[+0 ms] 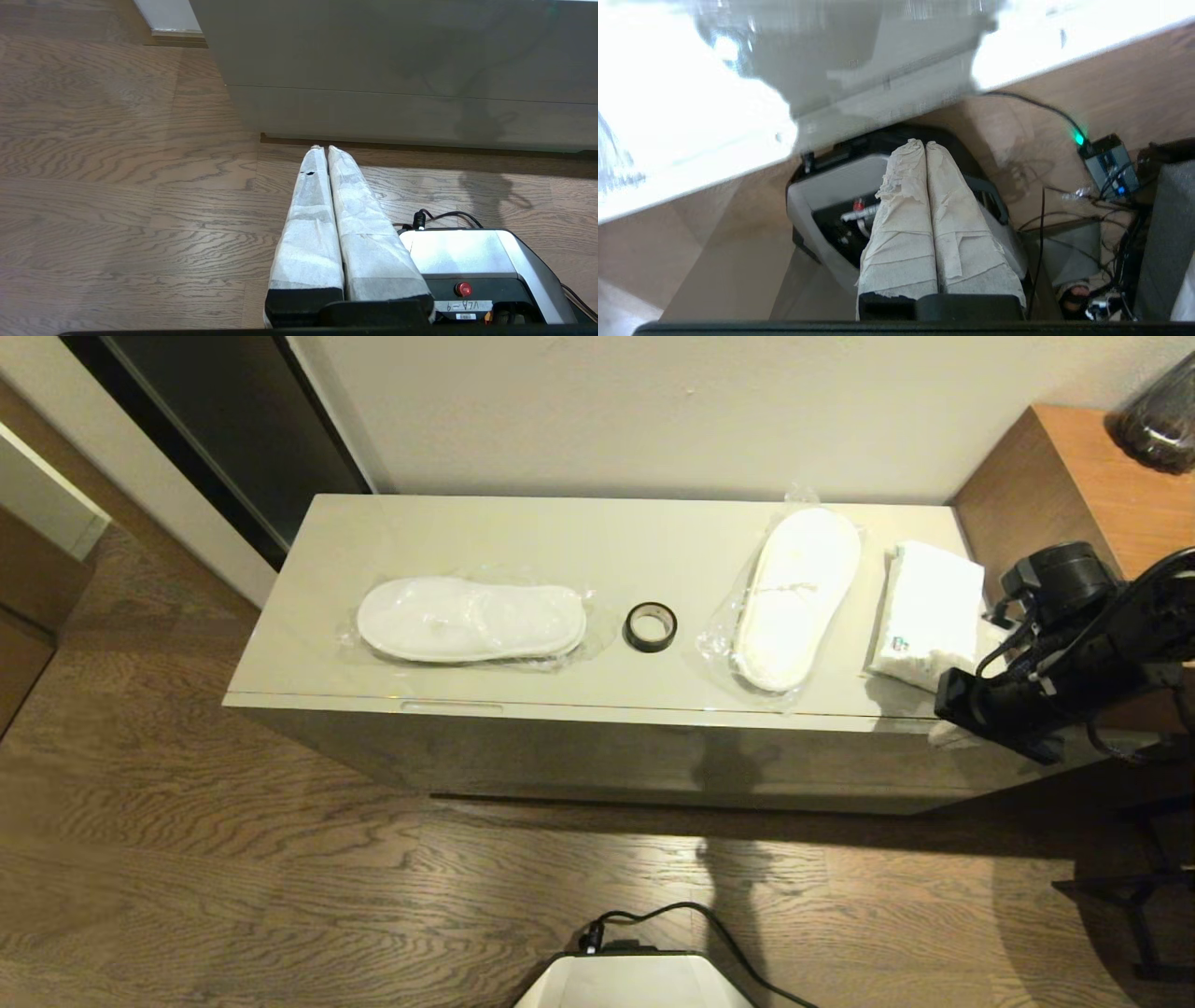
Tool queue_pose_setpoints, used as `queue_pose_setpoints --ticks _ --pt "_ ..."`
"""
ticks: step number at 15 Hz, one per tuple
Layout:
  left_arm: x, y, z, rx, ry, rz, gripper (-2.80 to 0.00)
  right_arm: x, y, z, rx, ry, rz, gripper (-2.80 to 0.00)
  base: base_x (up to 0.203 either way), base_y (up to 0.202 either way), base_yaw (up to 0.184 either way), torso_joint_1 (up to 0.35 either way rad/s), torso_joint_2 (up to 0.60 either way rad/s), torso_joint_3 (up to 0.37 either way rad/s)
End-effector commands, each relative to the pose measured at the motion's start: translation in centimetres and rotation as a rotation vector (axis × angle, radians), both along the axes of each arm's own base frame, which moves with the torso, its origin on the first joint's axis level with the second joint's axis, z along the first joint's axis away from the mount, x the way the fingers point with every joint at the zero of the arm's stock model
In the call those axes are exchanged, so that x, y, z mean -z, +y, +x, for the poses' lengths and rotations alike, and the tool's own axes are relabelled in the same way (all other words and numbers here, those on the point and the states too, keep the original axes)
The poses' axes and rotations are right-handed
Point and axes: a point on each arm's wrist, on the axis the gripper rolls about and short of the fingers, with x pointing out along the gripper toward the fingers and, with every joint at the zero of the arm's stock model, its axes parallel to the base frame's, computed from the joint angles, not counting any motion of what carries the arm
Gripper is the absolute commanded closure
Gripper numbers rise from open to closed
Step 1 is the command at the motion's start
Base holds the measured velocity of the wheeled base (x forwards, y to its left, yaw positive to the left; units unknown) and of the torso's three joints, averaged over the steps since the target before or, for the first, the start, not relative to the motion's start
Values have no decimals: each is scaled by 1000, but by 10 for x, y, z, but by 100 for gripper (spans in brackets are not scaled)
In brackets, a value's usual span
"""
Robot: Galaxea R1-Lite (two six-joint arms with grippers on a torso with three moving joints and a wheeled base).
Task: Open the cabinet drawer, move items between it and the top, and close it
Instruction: Open the drawer
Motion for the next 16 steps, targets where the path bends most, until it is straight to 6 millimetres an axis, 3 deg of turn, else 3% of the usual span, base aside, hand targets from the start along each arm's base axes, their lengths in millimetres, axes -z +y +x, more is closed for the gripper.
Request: queue_pose_setpoints --ticks 1,6,16 --pt "0 0 0 0 0 0 0 -2 0 7 5 -14 0 0 0 0 0 0 0 0" --pt "0 0 0 0 0 0 0 -13 0 17 8 -59 -2 0 0 0 0 0 0 0" --pt "0 0 0 0 0 -1 0 0 1 20 40 -21 -33 0 0 0 0 0 0 0"
